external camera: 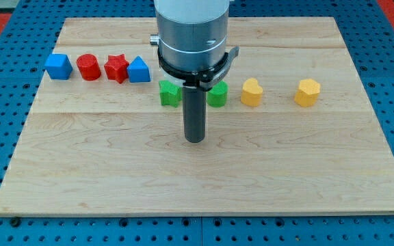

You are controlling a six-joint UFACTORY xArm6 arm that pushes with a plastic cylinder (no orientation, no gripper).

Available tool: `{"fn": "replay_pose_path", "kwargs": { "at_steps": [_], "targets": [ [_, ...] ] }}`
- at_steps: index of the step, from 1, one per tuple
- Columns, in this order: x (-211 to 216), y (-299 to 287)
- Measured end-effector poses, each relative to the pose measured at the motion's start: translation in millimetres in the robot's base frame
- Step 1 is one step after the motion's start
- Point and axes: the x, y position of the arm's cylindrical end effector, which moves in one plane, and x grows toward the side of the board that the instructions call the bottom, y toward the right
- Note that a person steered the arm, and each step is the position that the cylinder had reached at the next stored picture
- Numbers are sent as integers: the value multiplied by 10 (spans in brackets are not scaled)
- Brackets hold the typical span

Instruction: Move the yellow hexagon near to the bottom right corner

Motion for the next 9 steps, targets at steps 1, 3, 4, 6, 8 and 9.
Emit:
{"fn": "replay_pose_path", "kwargs": {
  "at_steps": [1, 3, 4, 6, 8, 9],
  "targets": [
    [4, 16],
    [21, 131],
    [-2, 204],
    [-662, 2372],
    [-1195, 2355],
    [-1118, 1719]
  ]
}}
